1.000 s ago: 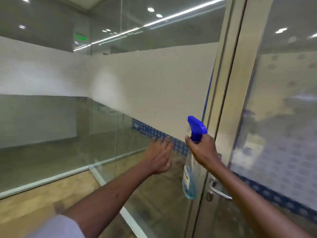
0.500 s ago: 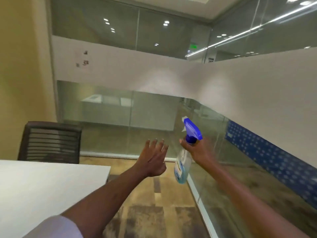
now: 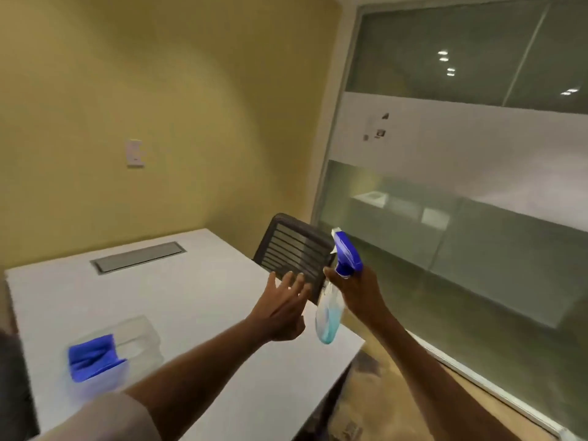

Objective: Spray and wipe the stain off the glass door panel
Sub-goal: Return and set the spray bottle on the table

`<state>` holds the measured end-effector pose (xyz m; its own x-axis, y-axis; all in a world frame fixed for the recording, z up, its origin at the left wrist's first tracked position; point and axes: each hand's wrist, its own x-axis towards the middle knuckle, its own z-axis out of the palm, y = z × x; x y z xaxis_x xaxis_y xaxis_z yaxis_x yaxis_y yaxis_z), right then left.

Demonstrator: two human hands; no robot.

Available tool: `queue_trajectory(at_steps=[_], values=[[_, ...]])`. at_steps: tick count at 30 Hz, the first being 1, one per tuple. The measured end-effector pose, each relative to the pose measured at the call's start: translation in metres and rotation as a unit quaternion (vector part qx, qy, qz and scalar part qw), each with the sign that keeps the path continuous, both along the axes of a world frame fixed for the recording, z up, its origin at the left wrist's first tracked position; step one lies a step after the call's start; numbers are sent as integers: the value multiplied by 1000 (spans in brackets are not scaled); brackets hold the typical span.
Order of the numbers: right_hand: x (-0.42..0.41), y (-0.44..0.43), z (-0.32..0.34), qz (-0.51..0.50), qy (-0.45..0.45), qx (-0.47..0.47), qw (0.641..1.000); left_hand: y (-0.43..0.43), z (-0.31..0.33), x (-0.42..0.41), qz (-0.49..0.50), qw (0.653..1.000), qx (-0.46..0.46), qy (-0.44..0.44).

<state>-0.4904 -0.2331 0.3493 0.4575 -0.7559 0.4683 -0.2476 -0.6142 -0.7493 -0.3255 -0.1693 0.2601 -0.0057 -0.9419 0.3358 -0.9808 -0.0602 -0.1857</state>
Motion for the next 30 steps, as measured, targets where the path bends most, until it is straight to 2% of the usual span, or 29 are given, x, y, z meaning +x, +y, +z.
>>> queue_trajectory(at_steps=[6, 15, 20, 24, 30], values=[[108, -27, -47, 148, 36, 65, 986, 29, -26, 63, 162, 986, 24, 23], [247, 5, -99, 269, 63, 128, 953, 106, -47, 152, 327, 941, 85, 29], [296, 21, -127, 297, 87, 151, 939, 142, -74, 192, 366, 922, 119, 51], [330, 22, -150, 288, 90, 193, 934, 160, -97, 217, 375, 913, 151, 49], [371, 12, -194, 280, 101, 208, 932, 173, -150, 245, 398, 895, 186, 73]])
